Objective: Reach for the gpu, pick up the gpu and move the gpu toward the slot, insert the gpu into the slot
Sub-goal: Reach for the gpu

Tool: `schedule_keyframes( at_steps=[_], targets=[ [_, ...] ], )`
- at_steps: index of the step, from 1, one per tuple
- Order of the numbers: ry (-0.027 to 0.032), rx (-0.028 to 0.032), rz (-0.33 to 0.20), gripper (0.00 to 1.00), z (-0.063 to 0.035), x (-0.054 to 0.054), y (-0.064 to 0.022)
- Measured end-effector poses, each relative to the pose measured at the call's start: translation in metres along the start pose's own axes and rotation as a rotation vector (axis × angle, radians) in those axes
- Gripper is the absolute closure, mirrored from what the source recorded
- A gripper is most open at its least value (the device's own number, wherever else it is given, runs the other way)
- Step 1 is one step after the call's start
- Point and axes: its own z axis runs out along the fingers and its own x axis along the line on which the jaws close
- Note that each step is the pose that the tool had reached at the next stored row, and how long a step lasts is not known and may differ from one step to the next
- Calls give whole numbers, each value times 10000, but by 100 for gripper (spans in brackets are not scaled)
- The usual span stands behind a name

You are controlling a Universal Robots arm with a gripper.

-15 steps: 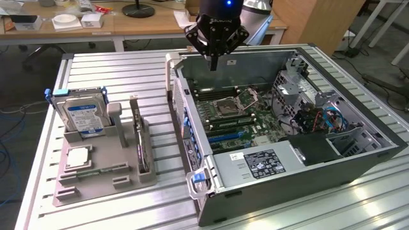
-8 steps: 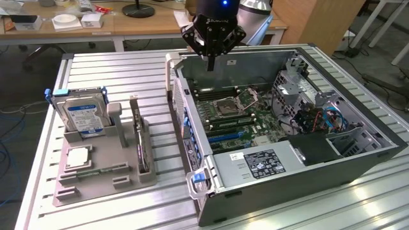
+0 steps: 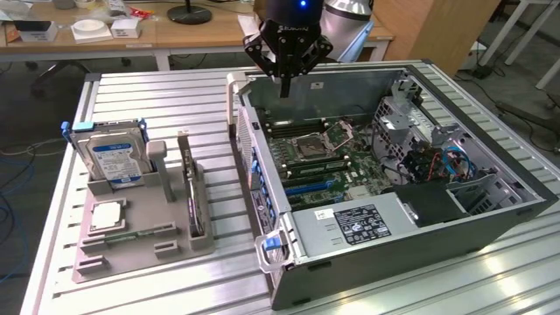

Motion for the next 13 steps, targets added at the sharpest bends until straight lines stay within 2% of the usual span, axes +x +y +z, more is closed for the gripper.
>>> schedule_keyframes(
  at_steps=[13],
  targets=[
    [0,0,0,90,-5,181,-13]
  ],
)
